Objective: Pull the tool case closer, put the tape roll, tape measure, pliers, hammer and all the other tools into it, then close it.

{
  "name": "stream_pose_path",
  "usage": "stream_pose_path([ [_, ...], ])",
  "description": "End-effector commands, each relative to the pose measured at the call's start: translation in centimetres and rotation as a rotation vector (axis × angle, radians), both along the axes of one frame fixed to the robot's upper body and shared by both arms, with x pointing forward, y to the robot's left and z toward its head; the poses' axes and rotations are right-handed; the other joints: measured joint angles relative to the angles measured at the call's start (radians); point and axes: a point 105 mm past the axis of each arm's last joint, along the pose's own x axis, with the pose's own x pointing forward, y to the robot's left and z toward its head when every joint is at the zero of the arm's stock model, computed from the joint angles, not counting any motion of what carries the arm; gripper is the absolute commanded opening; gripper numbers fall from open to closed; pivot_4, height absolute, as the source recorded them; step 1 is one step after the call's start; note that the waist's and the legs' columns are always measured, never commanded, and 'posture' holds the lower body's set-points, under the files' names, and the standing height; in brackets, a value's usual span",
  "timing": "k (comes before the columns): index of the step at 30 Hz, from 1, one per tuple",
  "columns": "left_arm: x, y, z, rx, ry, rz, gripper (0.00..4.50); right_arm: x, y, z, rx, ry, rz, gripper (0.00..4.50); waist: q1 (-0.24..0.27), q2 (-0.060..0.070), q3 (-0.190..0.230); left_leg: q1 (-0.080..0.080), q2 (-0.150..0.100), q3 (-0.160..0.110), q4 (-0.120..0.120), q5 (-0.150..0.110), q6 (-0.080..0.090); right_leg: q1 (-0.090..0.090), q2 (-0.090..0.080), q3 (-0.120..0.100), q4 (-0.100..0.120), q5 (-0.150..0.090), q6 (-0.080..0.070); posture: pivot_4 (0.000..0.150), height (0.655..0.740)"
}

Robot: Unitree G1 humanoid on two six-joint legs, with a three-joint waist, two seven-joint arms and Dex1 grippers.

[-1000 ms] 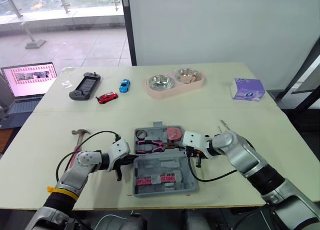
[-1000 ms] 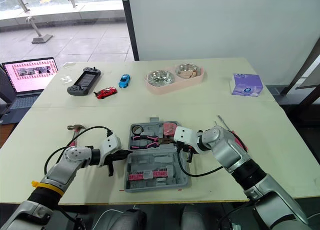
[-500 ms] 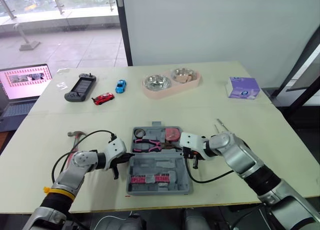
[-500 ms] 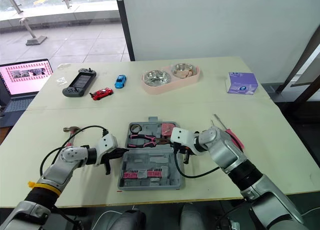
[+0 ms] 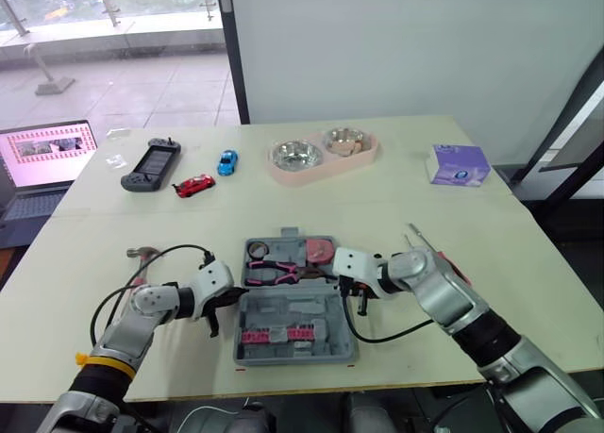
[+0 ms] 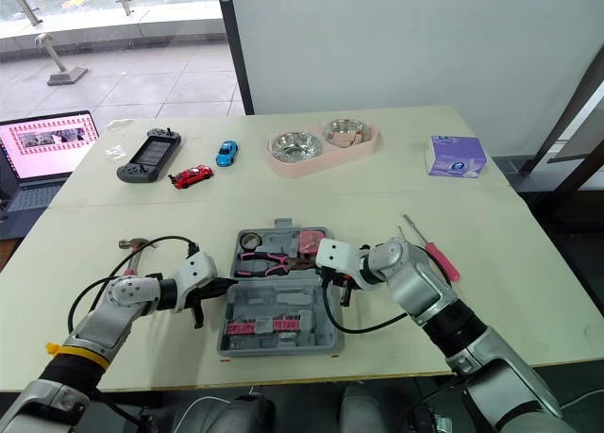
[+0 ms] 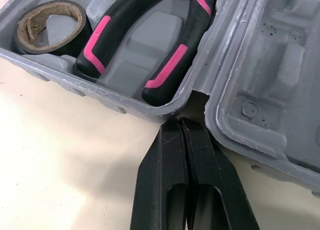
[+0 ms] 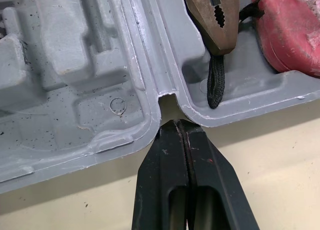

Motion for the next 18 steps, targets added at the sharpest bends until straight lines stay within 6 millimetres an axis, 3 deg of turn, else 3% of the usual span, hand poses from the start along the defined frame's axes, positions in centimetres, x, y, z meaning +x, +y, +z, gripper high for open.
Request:
stream_pose_path([
  [1,-0.64,0.84,-1.08,0.032,0.038,0.025,0.02,0.11,1.77,1.29,0.036,-0.044,0.067,0.00,0.000,0.000,0.000,0.000,0.000,0.000,0.000,0.000,0.000,0.000,0.000,0.000,0.000,0.000,0.000,0.150,0.7360],
  [9,-1.00,0.96,-1.21,0.033,0.047,0.032,0.02,-0.86,1.90,0.98,0.036,-0.007,0.088,0.00,0.000,0.000,0.000,0.000,0.000,0.000,0.000,0.000,0.000,0.000,0.000,0.000,0.000,0.000,0.000,0.150,0.7360],
  [18,-0.85,1.29,-0.97,0.034,0.041,0.049,0.02,-0.13,1.53,0.92,0.024,-0.034,0.058,0.00,0.000,0.000,0.000,0.000,0.000,0.000,0.000,0.000,0.000,0.000,0.000,0.000,0.000,0.000,0.000,0.150,0.7360],
])
